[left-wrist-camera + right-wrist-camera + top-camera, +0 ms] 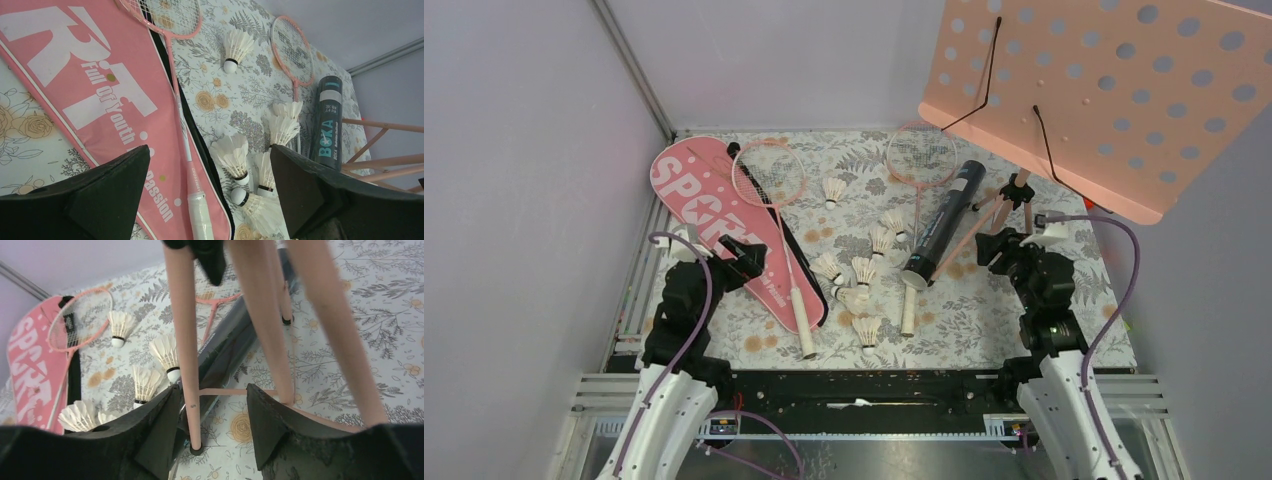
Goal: Pack up the badminton gear
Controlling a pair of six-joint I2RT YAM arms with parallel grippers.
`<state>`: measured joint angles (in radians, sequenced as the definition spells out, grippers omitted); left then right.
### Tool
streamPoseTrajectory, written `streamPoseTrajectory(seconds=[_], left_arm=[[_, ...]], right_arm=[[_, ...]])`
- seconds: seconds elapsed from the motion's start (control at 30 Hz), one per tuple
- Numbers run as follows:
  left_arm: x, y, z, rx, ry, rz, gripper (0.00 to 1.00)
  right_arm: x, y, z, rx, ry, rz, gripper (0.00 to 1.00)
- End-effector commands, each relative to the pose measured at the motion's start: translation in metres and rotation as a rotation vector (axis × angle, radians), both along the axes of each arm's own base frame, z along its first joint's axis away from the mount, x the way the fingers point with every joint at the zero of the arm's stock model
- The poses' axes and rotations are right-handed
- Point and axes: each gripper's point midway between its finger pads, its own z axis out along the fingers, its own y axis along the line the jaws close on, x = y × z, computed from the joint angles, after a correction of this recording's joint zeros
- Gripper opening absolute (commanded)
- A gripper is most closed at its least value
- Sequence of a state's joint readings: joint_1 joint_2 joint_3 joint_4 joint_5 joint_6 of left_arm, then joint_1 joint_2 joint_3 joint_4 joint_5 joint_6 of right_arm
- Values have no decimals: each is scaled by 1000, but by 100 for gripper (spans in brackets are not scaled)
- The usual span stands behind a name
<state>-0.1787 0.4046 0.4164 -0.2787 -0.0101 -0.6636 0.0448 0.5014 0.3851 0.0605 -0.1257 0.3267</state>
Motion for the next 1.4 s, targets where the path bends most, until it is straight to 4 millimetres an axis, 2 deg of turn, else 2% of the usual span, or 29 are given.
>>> streamPoseTrajectory(seconds=[0.0, 0.03, 0.2, 0.4, 0.6, 0.77, 0.87, 1.0, 1.1, 1.37], left_arm=[[8, -7, 16, -7, -63, -37, 99], [8, -7, 15, -5, -59, -38, 99], [8, -8, 13, -5, -60, -40, 99], [11, -10, 11, -9, -61, -48, 99], [16, -13, 7, -8, -49, -62, 99], [18, -15, 4, -9, -40, -72, 99], [18, -15, 2, -8, -32, -73, 99], [19, -15, 1, -9, -34, -68, 99], [19, -16, 2, -9, -32, -73, 99], [19, -14, 1, -7, -31, -67, 99]], right_arm=[[23, -7, 15, -164, -86, -104, 57], [26, -4, 12, -204, -82, -112, 57], [33, -16, 2, -277, -40, -226, 55], [26, -22, 0, -280, -40, -258, 56], [18, -20, 0, -284, -32, -228, 59], [30, -9, 4, -276, -33, -190, 66], [37, -15, 9, -250, -28, -249, 63], [47, -12, 10, -220, -30, -264, 62], [55, -23, 7, -268, 5, -333, 51], [67, -36, 8, -398, 46, -388, 23]])
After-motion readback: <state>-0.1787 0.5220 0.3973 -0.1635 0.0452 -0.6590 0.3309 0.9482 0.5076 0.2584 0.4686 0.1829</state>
